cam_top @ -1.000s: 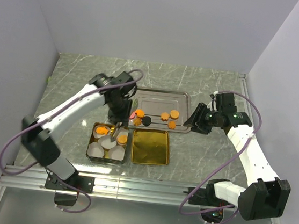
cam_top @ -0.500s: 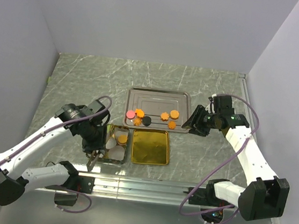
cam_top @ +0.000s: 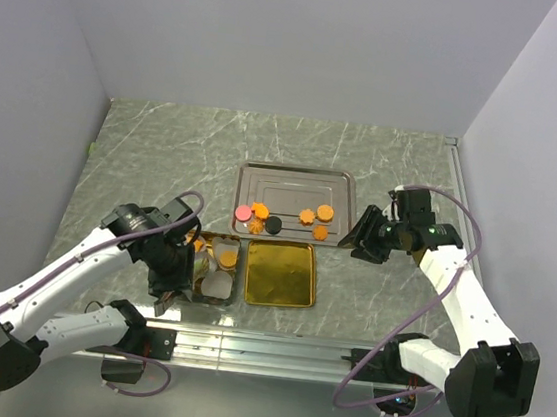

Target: Pack the cookies

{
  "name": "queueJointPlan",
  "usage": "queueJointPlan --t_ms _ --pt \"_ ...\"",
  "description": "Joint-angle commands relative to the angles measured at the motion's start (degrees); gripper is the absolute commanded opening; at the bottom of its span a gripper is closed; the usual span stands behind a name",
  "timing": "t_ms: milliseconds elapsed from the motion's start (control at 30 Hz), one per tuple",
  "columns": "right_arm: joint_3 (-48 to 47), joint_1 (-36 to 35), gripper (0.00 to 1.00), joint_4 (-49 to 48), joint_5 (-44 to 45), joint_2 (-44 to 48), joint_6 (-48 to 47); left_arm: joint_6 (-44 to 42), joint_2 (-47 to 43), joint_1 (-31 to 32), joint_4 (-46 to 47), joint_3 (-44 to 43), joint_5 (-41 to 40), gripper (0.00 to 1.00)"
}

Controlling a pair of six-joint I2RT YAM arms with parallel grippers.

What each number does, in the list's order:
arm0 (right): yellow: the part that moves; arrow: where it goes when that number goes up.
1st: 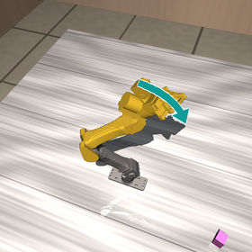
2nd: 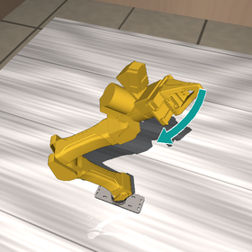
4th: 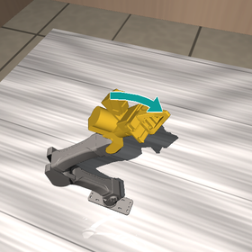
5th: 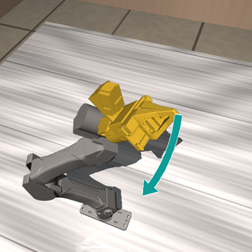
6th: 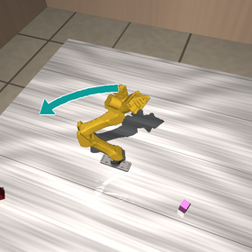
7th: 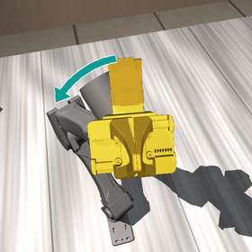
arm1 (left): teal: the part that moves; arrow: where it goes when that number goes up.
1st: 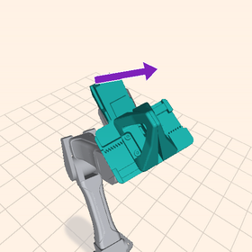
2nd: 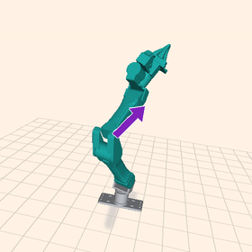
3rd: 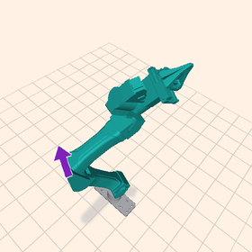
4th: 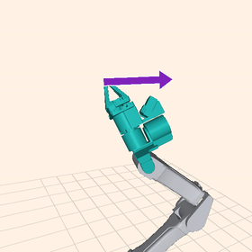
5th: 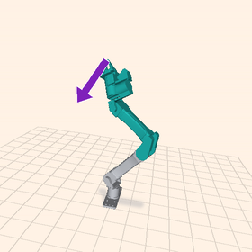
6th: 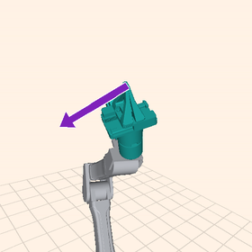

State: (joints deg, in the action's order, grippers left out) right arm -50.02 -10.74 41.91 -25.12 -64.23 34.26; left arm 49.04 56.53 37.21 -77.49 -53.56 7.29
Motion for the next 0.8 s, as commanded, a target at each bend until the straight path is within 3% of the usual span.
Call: queueJointPlan --t_ms 0,333,767 --pt "0.2 -0.3 0.53 -1.9 -0.1 1.8 0.5 -0.1 0.5 0.2 -0.8 -0.4 -0.3 0.48" --pt "0.3 -0.3 0.53 -2.9 -0.3 1.4 0.9 -0.5 3.2 0.2 -1.1 -5.2 -3.2 0.52" --pt "-0.3 -0.3 0.53 -1.7 1.0 1.5 -0.4 -3.3 12.4 0.2 -1.2 -20.3 -4.0 0.5"
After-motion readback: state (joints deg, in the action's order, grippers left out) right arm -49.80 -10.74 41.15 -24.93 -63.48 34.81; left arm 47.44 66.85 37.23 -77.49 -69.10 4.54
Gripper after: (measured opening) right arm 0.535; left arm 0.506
